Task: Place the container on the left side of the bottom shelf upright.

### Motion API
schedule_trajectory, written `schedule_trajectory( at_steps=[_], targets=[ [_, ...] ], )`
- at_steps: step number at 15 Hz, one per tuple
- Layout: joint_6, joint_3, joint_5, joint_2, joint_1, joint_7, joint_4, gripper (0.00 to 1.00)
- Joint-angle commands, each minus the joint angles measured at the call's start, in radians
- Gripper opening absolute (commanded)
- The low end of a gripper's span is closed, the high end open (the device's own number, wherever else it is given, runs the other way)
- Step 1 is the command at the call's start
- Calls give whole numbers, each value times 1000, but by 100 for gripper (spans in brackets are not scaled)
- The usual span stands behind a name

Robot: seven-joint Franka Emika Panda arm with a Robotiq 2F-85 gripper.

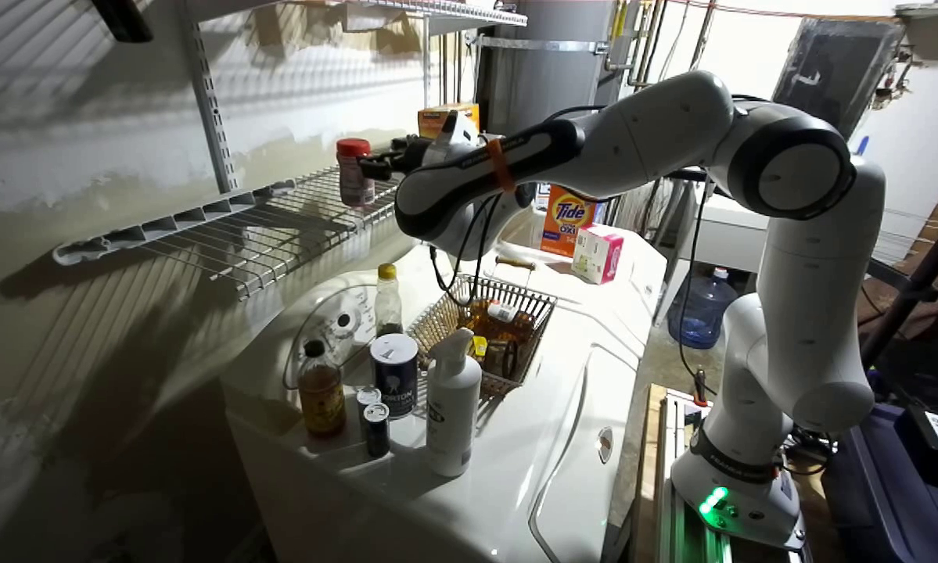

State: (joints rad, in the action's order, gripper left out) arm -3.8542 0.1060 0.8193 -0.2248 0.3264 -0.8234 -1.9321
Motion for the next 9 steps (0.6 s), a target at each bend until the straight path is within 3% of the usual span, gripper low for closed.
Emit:
schedule_trajectory(
  at_steps=[1,9],
  targets=[
    [3,-2,-7,50,6,-17,-17,100],
    [-1,0,-8,113,11,-95,-21,100]
  ],
)
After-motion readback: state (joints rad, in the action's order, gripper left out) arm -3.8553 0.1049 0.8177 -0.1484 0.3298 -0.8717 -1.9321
